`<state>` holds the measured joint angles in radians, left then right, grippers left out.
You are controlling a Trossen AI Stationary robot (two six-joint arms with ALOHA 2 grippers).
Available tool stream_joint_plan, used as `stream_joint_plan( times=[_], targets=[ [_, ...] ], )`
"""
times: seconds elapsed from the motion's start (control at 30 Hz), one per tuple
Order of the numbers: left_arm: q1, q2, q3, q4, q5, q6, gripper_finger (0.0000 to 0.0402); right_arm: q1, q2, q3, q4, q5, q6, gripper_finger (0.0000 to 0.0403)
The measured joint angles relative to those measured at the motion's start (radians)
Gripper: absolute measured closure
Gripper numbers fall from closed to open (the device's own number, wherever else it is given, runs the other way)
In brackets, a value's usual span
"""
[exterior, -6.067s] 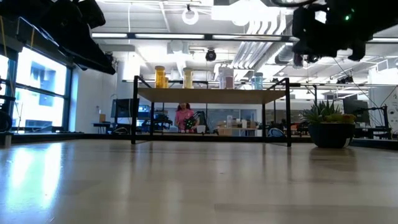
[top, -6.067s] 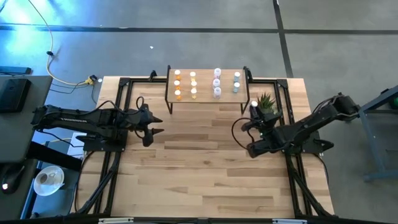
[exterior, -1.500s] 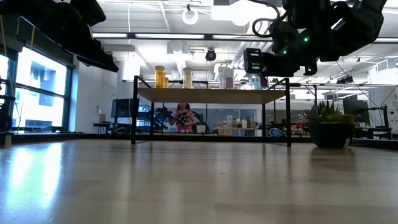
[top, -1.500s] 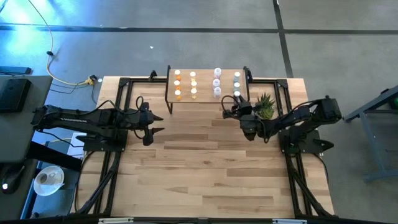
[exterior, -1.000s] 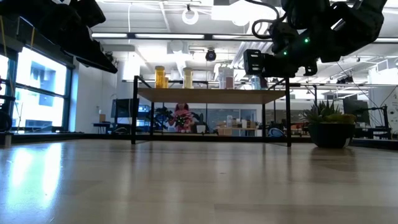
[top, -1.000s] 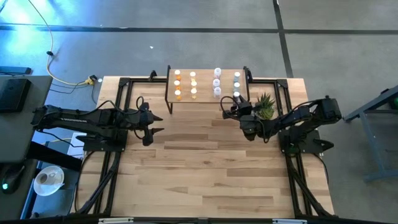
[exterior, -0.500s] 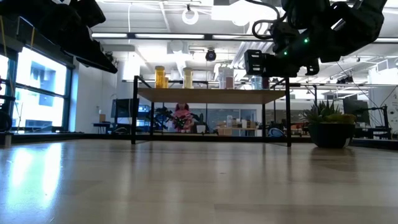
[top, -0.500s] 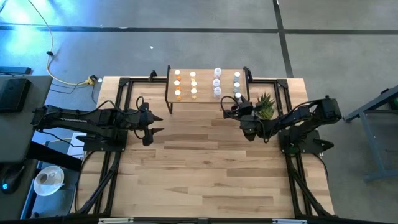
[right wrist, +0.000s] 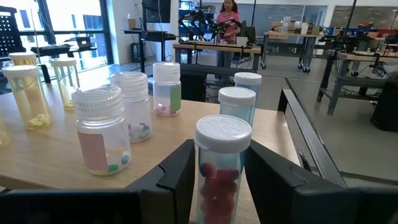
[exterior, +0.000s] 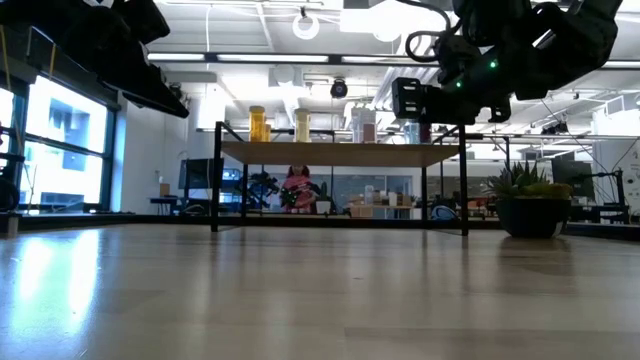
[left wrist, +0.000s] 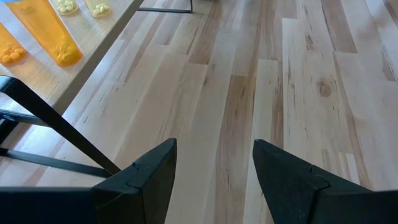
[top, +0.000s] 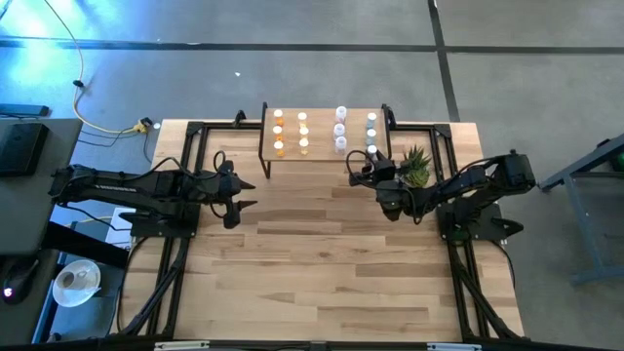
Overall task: Pick and place medicine bottles onto shelf by color
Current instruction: Put the blue pill bottle on the shelf aligned with the other blue pill bottles
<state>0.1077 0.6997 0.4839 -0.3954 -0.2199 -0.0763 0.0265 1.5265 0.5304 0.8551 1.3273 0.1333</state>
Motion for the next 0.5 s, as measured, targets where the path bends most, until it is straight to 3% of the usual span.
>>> stream_joint_plan(
  times=[0.23, 0.5],
  targets=[
    [0.000, 0.000, 0.000, 0.000, 0.000, -0.002, 0.0200, 0.000, 0.000, 0.000, 0.000, 0.000, -0.001, 0.0271],
    [0.000, 0.000, 0.000, 0.000, 0.000, -0.001, 0.0200, 0.000, 0.000, 0.000, 0.003, 0.000, 0.024, 0.0215]
  ],
)
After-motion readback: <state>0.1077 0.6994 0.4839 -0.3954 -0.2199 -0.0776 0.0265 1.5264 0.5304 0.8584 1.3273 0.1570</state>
